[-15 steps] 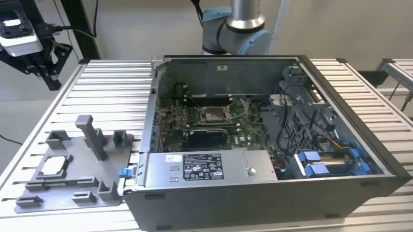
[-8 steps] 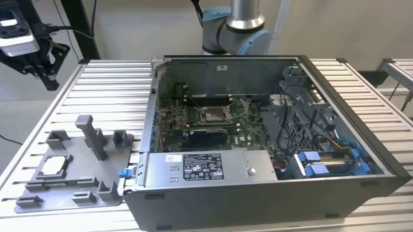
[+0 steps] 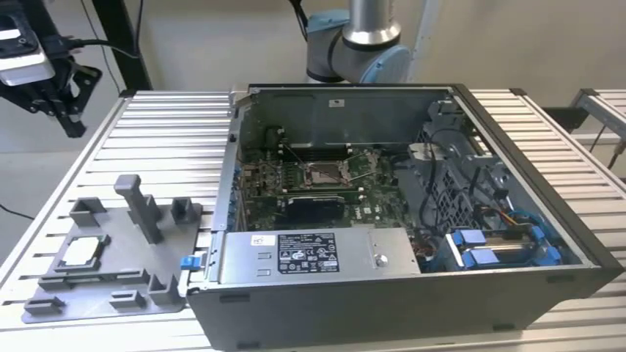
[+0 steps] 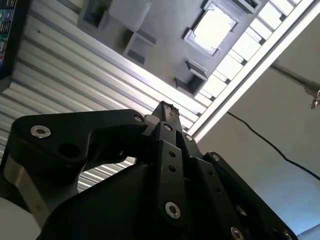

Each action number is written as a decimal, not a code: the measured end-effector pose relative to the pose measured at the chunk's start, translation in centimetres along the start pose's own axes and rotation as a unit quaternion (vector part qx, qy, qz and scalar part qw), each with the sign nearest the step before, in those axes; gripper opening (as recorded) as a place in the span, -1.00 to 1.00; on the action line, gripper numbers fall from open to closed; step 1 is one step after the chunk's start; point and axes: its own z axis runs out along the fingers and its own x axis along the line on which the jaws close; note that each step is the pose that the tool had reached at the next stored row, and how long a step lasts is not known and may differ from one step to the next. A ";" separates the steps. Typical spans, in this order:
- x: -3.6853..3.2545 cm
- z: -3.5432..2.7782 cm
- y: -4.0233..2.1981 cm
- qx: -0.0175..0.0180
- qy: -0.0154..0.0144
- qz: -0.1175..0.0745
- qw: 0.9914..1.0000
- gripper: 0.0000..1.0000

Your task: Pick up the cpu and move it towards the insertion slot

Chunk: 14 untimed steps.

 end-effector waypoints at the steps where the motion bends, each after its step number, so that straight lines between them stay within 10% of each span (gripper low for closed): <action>1: 0.09 0.00 0.00 0.000 0.000 0.000 1.000 -1.00; 9: 1.93 0.05 -0.08 0.000 0.000 0.000 1.000 -1.00; 14: 1.96 0.12 -1.68 0.000 0.000 0.000 1.000 -1.00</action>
